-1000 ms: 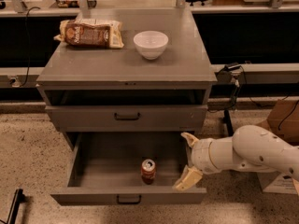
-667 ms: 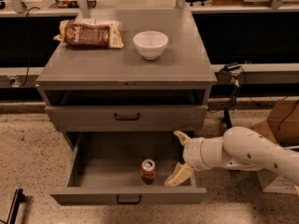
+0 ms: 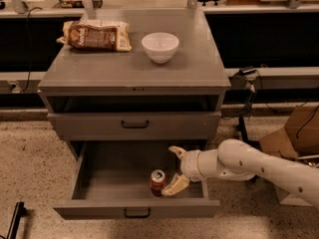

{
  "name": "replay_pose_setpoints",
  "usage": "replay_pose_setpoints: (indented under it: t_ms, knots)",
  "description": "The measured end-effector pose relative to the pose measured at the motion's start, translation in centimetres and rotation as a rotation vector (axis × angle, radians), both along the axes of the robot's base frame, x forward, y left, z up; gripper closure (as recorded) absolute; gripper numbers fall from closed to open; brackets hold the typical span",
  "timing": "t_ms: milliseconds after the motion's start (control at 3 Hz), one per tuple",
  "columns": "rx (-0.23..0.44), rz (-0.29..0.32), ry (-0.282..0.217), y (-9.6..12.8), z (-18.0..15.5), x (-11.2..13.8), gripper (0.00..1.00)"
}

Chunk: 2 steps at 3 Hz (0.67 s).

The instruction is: Pick coke can from middle drawer and place on counter

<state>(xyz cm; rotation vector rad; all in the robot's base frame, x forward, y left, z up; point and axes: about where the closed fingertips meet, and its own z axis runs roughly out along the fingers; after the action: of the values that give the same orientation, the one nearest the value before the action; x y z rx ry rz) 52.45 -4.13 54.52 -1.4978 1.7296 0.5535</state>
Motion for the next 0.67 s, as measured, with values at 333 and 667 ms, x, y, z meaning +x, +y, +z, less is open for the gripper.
replay_pose_setpoints:
  t_ms: [333,667]
  knots:
    - [0.032,0.041,0.006,1.6,-2.8,0.7,0.1]
    - [0.058,0.076,0.005,3.0,-4.4,1.0,0.09]
